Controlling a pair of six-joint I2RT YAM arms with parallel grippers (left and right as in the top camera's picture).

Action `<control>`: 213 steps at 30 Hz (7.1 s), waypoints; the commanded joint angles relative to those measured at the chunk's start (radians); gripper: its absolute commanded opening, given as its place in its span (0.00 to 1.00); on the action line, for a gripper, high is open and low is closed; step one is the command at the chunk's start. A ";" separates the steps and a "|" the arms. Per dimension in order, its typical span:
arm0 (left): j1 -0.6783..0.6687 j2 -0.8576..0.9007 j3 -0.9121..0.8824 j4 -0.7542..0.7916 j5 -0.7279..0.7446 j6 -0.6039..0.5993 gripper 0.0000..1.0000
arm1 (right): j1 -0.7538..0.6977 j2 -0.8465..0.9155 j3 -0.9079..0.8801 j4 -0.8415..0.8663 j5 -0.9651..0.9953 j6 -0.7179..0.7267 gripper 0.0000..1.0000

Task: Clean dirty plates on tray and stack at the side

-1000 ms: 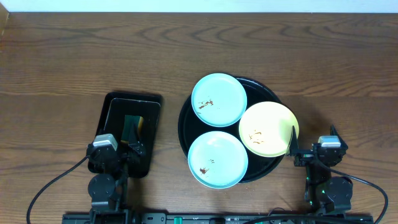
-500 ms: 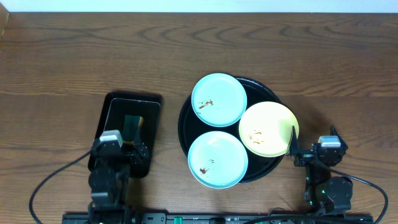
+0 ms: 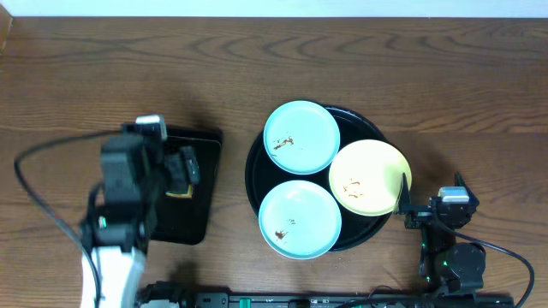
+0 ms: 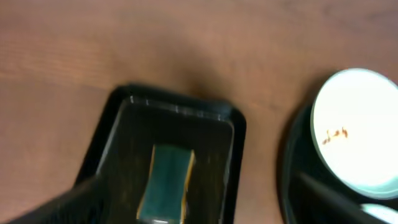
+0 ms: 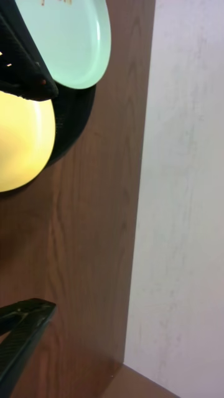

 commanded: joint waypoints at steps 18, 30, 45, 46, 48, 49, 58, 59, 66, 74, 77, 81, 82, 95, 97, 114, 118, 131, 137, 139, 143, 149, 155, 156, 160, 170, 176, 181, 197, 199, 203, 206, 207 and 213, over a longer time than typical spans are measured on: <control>0.005 0.478 0.245 -0.276 0.165 -0.037 0.91 | 0.008 -0.005 -0.002 -0.003 0.006 0.013 0.99; 0.005 0.486 0.245 -0.087 -0.018 -0.013 0.91 | 0.008 -0.005 -0.002 -0.003 0.006 0.013 0.99; 0.005 0.486 0.245 -0.111 -0.059 -0.010 0.90 | 0.008 -0.005 -0.002 -0.003 0.006 0.013 0.99; 0.005 0.486 0.244 -0.110 -0.059 0.004 0.90 | 0.008 -0.005 -0.002 -0.003 0.006 0.013 0.99; 0.010 0.495 0.244 -0.111 -0.070 0.017 0.90 | 0.008 -0.005 -0.002 -0.003 0.006 0.013 0.99; 0.021 0.504 0.244 -0.112 -0.069 0.017 0.91 | 0.008 -0.005 -0.002 -0.003 0.006 0.013 0.99; 0.142 0.631 0.244 -0.145 0.125 0.130 0.86 | 0.008 -0.005 -0.002 -0.003 0.006 0.013 0.99; 0.148 0.642 0.244 -0.145 0.149 0.146 0.86 | 0.008 -0.005 -0.002 -0.003 0.006 0.013 0.99; 0.149 0.682 0.244 -0.153 0.262 0.286 0.91 | 0.008 -0.005 -0.002 -0.003 0.006 0.013 0.99; 0.149 0.705 0.244 -0.152 0.164 0.262 0.92 | 0.008 -0.005 -0.002 -0.003 0.006 0.013 0.99; 0.149 0.751 0.244 -0.151 0.165 0.257 0.92 | 0.008 -0.005 -0.002 -0.003 0.006 0.013 0.99; 0.149 0.834 0.244 -0.145 0.169 0.254 0.92 | 0.008 -0.005 -0.002 -0.003 0.006 0.013 0.99; 0.149 0.849 0.244 -0.139 0.169 0.249 0.92 | 0.008 -0.005 -0.002 -0.003 0.006 0.013 0.99; 0.149 0.898 0.244 -0.061 0.168 0.224 0.08 | 0.008 -0.005 -0.002 -0.003 0.006 0.013 0.99; 0.149 0.898 0.244 -0.055 0.166 0.212 0.08 | 0.008 -0.005 -0.002 -0.003 0.006 0.013 0.99; 0.149 0.748 0.247 -0.135 0.175 0.161 0.89 | 0.008 -0.005 -0.002 -0.003 0.006 0.013 0.99; 0.146 0.688 0.242 -0.220 0.176 0.139 0.89 | 0.008 -0.005 -0.002 -0.003 0.006 0.013 0.99; 0.142 0.684 0.145 -0.238 0.136 0.070 0.83 | 0.008 -0.005 -0.002 -0.003 0.006 0.013 0.99; 0.143 0.684 0.059 -0.143 0.119 0.054 0.88 | 0.008 -0.005 -0.002 -0.003 0.006 0.013 0.99; 0.143 0.684 0.040 -0.115 0.111 0.056 0.89 | 0.008 -0.005 -0.002 -0.003 0.006 0.013 0.99; 0.143 0.698 0.029 -0.064 0.105 0.056 0.93 | 0.008 -0.005 -0.002 -0.003 0.006 0.013 0.99; 0.143 0.728 0.029 -0.018 0.099 0.076 0.82 | 0.008 -0.005 -0.002 -0.003 0.006 0.013 0.99; 0.143 0.762 0.029 0.002 0.093 0.075 0.08 | 0.008 -0.005 -0.002 -0.003 0.006 0.013 0.99; 0.143 0.763 0.029 0.005 0.093 0.074 0.08 | 0.008 -0.005 -0.002 -0.003 0.006 0.013 0.99; 0.143 0.763 0.030 0.008 0.093 0.067 0.07 | 0.008 -0.005 -0.002 -0.003 0.006 0.013 0.99; 0.142 0.722 0.031 0.005 0.098 0.063 0.90 | 0.008 -0.005 -0.002 -0.003 0.006 0.013 0.99; 0.143 0.712 0.031 0.037 0.097 0.063 0.93 | 0.008 -0.005 -0.002 -0.003 0.006 0.013 0.99; 0.143 0.714 0.031 0.085 0.097 0.068 0.95 | 0.008 -0.005 -0.002 -0.003 0.006 0.013 0.99; 0.142 0.760 0.044 0.113 0.098 0.078 0.69 | 0.008 -0.005 -0.002 -0.003 0.006 0.013 0.99; 0.142 0.769 0.044 0.115 0.098 0.078 0.49 | 0.008 -0.005 -0.002 -0.003 0.006 0.013 0.99; 0.142 0.772 0.046 0.118 0.098 0.065 0.07 | 0.008 -0.005 -0.002 -0.003 0.006 0.013 0.99; 0.142 0.772 0.062 0.103 0.098 0.017 0.08 | 0.008 -0.005 -0.002 -0.003 0.006 0.013 0.99; 0.142 0.770 0.068 0.090 0.098 0.007 0.07 | 0.008 -0.005 -0.002 -0.003 0.006 0.013 0.99; 0.142 0.764 0.072 0.035 0.086 -0.021 0.07 | 0.008 -0.005 -0.002 -0.003 0.006 0.013 0.99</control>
